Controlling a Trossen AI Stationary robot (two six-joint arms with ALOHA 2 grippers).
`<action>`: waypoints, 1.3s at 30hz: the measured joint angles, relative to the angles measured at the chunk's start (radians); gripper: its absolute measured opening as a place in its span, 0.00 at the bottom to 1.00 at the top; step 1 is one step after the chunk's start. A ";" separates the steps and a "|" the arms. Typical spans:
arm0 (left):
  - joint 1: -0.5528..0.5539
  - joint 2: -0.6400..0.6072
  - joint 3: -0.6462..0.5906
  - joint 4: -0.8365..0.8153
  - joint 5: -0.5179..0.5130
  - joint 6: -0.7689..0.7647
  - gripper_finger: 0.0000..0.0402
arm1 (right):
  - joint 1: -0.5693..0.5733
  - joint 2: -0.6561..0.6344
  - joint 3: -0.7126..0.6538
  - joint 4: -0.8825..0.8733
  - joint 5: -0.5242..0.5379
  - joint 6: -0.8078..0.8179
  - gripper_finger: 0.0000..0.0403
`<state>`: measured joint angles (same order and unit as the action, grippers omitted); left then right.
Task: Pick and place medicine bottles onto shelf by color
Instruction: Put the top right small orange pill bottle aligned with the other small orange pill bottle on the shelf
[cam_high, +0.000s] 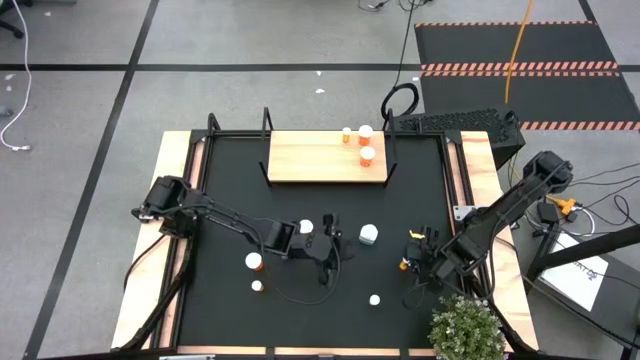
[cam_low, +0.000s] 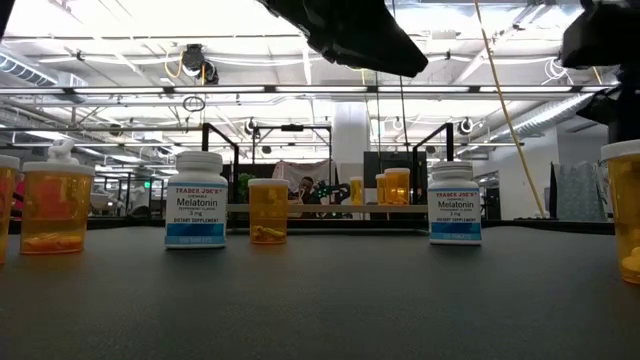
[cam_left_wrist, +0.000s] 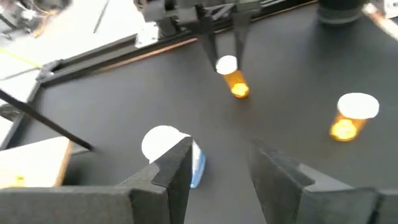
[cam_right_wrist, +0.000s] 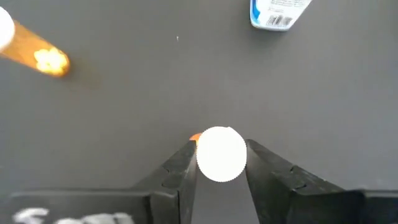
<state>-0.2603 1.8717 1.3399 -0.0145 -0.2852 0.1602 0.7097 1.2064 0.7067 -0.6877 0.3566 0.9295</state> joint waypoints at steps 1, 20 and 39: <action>0.008 0.000 0.000 0.004 0.000 0.012 0.38 | -0.008 -0.009 0.000 0.011 -0.005 0.000 0.28; 0.118 0.000 0.000 0.117 0.382 -0.120 0.51 | -0.218 -0.144 0.000 0.248 0.012 -0.333 0.31; 0.154 0.000 0.000 0.137 0.214 -0.105 0.64 | -0.395 -0.146 0.063 0.396 0.006 -0.536 0.31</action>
<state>-0.1066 1.8717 1.3399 0.1226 -0.0715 0.0547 0.3143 1.0607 0.7694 -0.2913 0.3626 0.3937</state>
